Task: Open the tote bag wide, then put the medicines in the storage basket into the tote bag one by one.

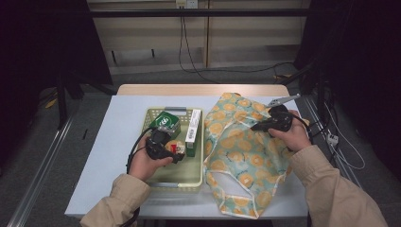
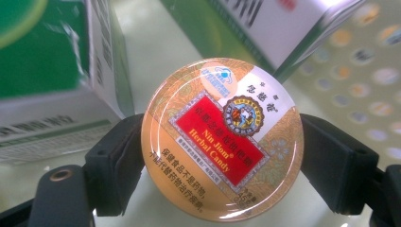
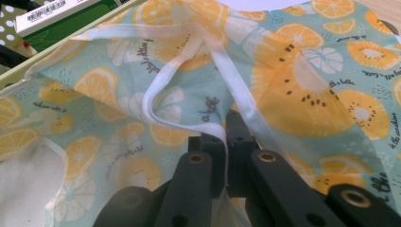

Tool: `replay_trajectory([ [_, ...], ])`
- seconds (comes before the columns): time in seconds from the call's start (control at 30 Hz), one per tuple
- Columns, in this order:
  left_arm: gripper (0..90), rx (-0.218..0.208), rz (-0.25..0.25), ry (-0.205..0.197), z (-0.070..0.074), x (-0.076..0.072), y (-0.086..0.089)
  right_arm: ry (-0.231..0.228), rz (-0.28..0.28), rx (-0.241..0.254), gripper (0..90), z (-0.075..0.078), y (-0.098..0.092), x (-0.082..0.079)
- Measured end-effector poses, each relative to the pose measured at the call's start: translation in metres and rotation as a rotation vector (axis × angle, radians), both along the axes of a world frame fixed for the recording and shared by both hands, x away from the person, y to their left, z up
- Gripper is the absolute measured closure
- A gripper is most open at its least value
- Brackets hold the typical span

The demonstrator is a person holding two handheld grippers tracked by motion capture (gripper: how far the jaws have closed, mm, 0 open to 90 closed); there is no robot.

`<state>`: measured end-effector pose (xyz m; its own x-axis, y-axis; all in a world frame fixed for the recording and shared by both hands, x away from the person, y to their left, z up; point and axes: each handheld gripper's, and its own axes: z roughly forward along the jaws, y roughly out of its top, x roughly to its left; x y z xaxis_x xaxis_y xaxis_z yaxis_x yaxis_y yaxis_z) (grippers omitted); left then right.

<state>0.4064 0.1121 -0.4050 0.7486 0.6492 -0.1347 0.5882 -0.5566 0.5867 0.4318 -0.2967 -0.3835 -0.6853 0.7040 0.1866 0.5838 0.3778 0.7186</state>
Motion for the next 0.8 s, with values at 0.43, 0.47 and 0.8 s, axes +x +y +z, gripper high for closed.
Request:
replay_trajectory([
  [0.43, 20.5, -0.051, 0.004, -0.03, 0.039, -0.01, 0.006, 0.0, -0.01, -0.001, 89.6, 0.0, 0.0, 0.001],
  [0.47, 20.5, -0.066, 0.007, -0.033, 0.044, -0.011, 0.006, 0.0, -0.011, 0.0, 89.6, 0.0, 0.0, 0.001],
  [0.8, 20.5, -0.154, -0.051, -0.058, 0.074, -0.02, -0.012, 0.007, -0.006, -0.006, 89.6, 0.0, 0.001, 0.003],
])
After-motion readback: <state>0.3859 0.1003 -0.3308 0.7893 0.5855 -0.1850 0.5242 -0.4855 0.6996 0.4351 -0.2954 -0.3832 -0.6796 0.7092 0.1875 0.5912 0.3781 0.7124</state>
